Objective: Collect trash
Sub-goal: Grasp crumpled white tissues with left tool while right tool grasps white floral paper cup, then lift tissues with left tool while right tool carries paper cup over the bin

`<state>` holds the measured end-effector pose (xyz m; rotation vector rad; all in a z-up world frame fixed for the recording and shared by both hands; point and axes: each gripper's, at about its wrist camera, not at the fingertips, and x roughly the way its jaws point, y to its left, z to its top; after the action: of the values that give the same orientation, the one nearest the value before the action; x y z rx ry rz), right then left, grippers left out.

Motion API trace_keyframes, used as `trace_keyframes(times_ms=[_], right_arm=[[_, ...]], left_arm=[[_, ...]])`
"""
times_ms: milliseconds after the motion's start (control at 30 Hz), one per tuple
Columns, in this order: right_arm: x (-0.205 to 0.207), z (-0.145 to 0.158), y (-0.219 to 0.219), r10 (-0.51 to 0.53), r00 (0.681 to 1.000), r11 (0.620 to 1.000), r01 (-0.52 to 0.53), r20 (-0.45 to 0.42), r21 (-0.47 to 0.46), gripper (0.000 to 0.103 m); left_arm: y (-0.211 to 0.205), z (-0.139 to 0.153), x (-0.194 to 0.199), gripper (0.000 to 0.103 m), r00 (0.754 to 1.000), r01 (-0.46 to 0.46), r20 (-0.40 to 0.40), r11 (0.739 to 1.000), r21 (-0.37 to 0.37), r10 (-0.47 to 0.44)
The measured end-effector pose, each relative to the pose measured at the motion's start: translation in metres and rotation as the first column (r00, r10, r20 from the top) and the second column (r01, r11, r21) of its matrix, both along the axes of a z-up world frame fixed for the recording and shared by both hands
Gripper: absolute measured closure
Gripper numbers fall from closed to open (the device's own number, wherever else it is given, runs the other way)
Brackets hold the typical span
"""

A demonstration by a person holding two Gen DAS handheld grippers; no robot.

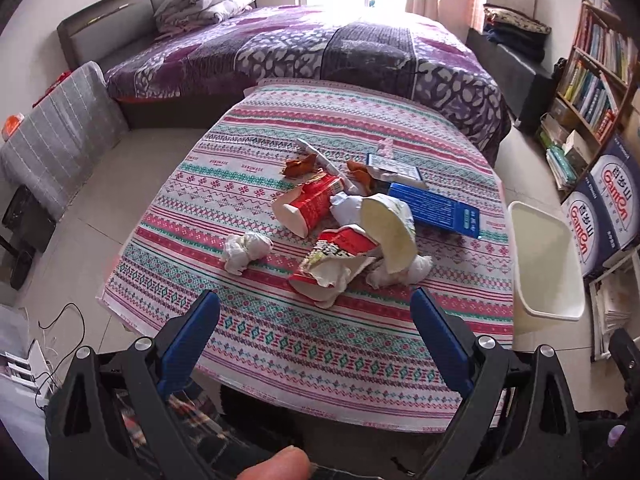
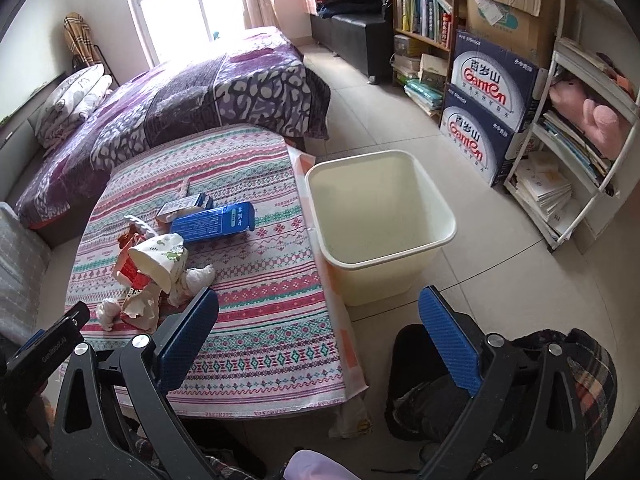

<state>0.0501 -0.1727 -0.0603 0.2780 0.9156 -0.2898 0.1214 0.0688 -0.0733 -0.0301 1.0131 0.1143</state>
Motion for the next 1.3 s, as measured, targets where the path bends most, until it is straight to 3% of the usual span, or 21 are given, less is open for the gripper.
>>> trace_keyframes(times_ms=[233, 433, 533, 667, 833, 900, 967, 1000, 1167, 1300], right_arm=[[0.067, -0.031, 0.003, 0.101, 0.979, 0.982, -0.069, -0.179, 0.174, 0.007], [0.121, -0.071, 0.022, 0.170, 0.933, 0.956, -0.077, -0.318, 0.283, 0.007], [0.140, -0.085, 0.029, 0.201, 0.915, 0.915, -0.048, -0.351, 0.400, 0.007], [0.164, -0.101, 0.046, 0.211, 0.905, 0.865, 0.003, -0.370, 0.502, 0.007], [0.185, -0.124, 0.058, 0.189, 0.902, 0.810, 0.082, -0.389, 0.581, 0.007], [0.190, -0.132, 0.062, 0.179, 0.902, 0.788, 0.109, -0.394, 0.605, 0.007], [0.195, -0.139, 0.067, 0.170, 0.897, 0.775, 0.133, -0.407, 0.618, 0.007], [0.197, -0.142, 0.070, 0.167, 0.895, 0.768, 0.145, -0.414, 0.624, 0.007], [0.209, -0.147, 0.078, 0.152, 0.899, 0.756, 0.162, -0.411, 0.634, 0.007], [0.216, -0.149, 0.084, 0.158, 0.901, 0.737, 0.164, -0.403, 0.656, 0.007]], left_arm=[[0.048, -0.052, 0.078, 0.010, 0.975, 0.028, -0.221, 0.999, 0.018, -0.023], [0.093, -0.099, 0.115, 0.010, 0.932, -0.070, -0.360, 0.996, -0.056, 0.045], [0.113, -0.116, 0.123, 0.010, 0.913, -0.138, -0.400, 0.983, -0.120, 0.080], [0.123, -0.125, 0.128, 0.010, 0.906, -0.165, -0.416, 0.970, -0.179, 0.077], [0.124, -0.136, 0.136, 0.010, 0.899, -0.171, -0.430, 0.970, -0.175, 0.081], [0.127, -0.143, 0.140, 0.016, 0.894, -0.185, -0.439, 0.967, -0.174, 0.092], [0.131, -0.153, 0.143, 0.035, 0.882, -0.192, -0.462, 0.964, -0.184, 0.088], [0.131, -0.157, 0.143, 0.039, 0.874, -0.188, -0.479, 0.963, -0.192, 0.075], [0.135, -0.160, 0.140, 0.050, 0.885, -0.170, -0.463, 0.964, -0.207, 0.056], [0.148, -0.145, 0.139, 0.052, 0.901, -0.185, -0.429, 0.955, -0.231, 0.071]])
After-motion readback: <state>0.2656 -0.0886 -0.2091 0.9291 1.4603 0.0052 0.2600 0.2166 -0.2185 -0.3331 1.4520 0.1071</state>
